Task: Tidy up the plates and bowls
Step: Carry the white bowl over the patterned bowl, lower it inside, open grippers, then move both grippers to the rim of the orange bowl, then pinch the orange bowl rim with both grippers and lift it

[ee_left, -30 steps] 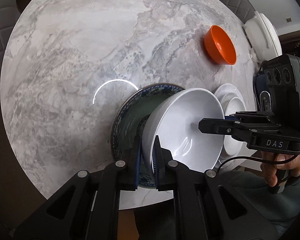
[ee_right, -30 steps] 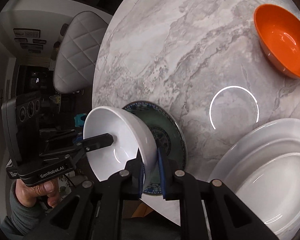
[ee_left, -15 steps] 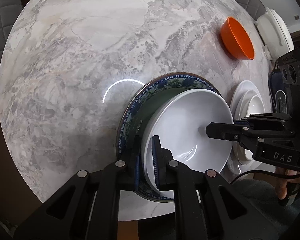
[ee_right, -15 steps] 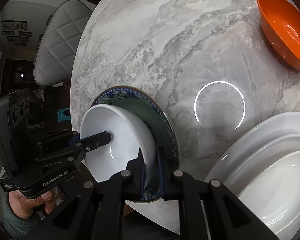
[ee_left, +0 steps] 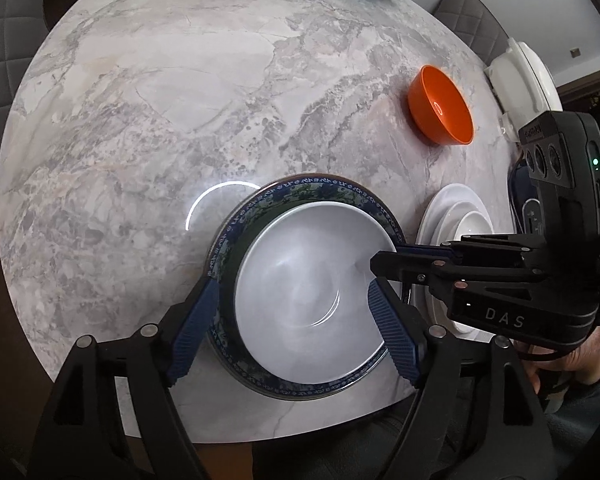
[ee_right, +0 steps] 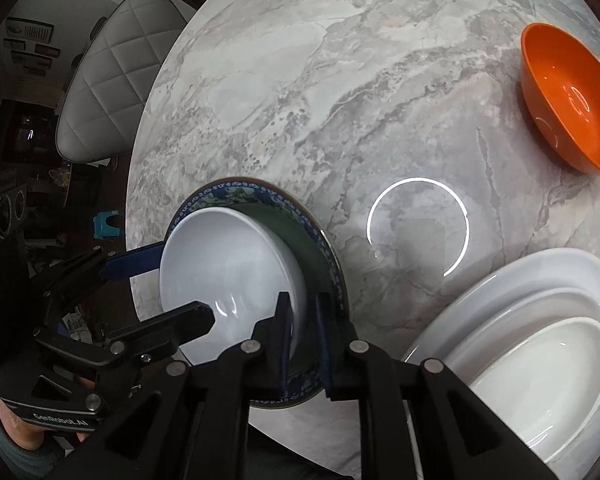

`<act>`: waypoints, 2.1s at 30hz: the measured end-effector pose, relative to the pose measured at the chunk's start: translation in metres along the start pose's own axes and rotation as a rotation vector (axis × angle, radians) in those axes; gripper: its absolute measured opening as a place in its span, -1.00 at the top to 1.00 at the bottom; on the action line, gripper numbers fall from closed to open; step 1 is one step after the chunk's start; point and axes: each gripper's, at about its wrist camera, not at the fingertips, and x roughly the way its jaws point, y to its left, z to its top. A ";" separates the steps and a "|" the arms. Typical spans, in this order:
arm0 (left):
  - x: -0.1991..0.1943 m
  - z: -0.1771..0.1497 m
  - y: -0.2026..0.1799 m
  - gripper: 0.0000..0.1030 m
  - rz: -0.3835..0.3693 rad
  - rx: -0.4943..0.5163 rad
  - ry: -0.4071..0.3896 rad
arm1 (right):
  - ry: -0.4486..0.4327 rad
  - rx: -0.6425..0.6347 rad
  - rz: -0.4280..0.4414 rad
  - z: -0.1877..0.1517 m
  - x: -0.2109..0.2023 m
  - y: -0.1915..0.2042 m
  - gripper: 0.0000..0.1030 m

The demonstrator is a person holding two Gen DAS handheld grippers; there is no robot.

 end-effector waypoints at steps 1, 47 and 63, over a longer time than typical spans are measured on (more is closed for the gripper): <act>-0.007 0.001 0.001 -0.55 -0.002 -0.005 -0.014 | -0.004 0.001 0.002 0.000 -0.002 0.000 0.68; 0.154 0.207 -0.152 0.08 -0.192 0.114 0.106 | -0.179 0.316 0.396 0.067 -0.079 -0.278 0.12; 0.156 0.207 -0.145 0.66 -0.202 0.087 0.120 | -0.152 0.298 0.372 0.073 -0.076 -0.271 0.60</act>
